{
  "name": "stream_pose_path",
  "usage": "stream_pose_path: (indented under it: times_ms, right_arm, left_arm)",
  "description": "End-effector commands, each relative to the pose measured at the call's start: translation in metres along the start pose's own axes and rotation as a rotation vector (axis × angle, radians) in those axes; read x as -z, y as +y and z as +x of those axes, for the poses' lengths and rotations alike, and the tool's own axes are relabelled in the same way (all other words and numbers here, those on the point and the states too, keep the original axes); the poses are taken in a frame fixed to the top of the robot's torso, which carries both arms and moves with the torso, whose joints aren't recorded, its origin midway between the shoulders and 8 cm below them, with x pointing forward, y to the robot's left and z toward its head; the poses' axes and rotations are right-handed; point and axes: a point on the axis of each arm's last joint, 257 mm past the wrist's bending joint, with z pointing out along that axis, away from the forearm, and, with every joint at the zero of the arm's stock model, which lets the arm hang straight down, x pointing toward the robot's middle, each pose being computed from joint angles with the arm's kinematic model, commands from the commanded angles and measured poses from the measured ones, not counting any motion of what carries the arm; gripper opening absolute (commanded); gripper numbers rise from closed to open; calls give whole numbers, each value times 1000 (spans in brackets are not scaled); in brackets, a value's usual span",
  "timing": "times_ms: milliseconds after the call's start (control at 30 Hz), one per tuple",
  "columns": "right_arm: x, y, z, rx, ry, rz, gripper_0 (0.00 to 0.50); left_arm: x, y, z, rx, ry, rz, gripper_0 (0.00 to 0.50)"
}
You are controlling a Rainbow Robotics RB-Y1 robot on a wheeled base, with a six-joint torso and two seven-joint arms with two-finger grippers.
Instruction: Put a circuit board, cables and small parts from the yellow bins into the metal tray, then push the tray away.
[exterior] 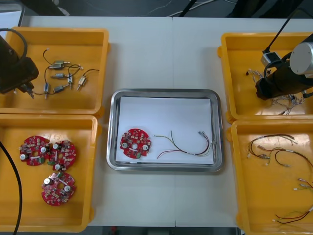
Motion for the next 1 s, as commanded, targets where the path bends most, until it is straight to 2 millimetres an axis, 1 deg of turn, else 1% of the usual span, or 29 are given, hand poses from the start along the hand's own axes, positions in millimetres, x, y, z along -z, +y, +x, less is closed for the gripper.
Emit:
stream_pose_path:
  times_ms: [33, 100, 133, 200, 267, 300, 367, 433, 500, 600, 633, 733, 833, 900, 933, 1000]
  right_arm:
    - [13, -14, -17, 46, -27, 29, 92]
    - [13, -13, -16, 52, -25, 28, 26]
    - [14, -13, -17, 54, -28, 28, 6]
    - [14, -13, -17, 55, -27, 28, 0]
    - [15, -15, -17, 61, -28, 29, 0]
    - [16, -16, -18, 63, -30, 30, 0]
    - [21, -20, -21, 81, -38, 40, 0]
    - [26, -22, -22, 91, -40, 44, 0]
    - [36, -24, -26, 99, -45, 41, 0]
    - [48, -24, -28, 97, -46, 25, 0]
    - [50, -24, -27, 98, -43, 23, 0]
    - [61, -23, -28, 102, -44, 8, 0]
    - [70, -20, -29, 109, -43, -4, 0]
    - [74, -20, -29, 110, -42, -10, 0]
    - [78, -20, -30, 109, -44, -14, 0]
    - [83, -19, -31, 109, -46, -20, 0]
  left_arm:
    - [36, 14, -11, -11, -47, -2, 0]
    - [50, 9, -13, -28, -76, 10, 0]
    - [55, 6, -16, -34, -93, 18, 0]
    - [66, -1, -19, -54, -126, 39, 0]
    - [80, -15, -20, -87, -162, 77, 0]
    - [83, -19, -19, -99, -169, 91, 0]
    - [98, -36, -15, -142, -196, 141, 0]
    - [105, -48, -9, -180, -206, 168, 0]
    - [112, -67, 3, -243, -214, 202, 0]
    - [117, -86, 22, -309, -219, 231, 0]
    - [117, -90, 25, -320, -219, 237, 0]
    - [118, -110, 49, -375, -201, 277, 0]
    - [120, -133, 79, -401, -175, 313, 0]
    - [119, -142, 94, -419, -164, 317, 0]
    - [118, -150, 106, -445, -161, 319, 0]
    - [115, -158, 124, -476, -150, 320, 0]
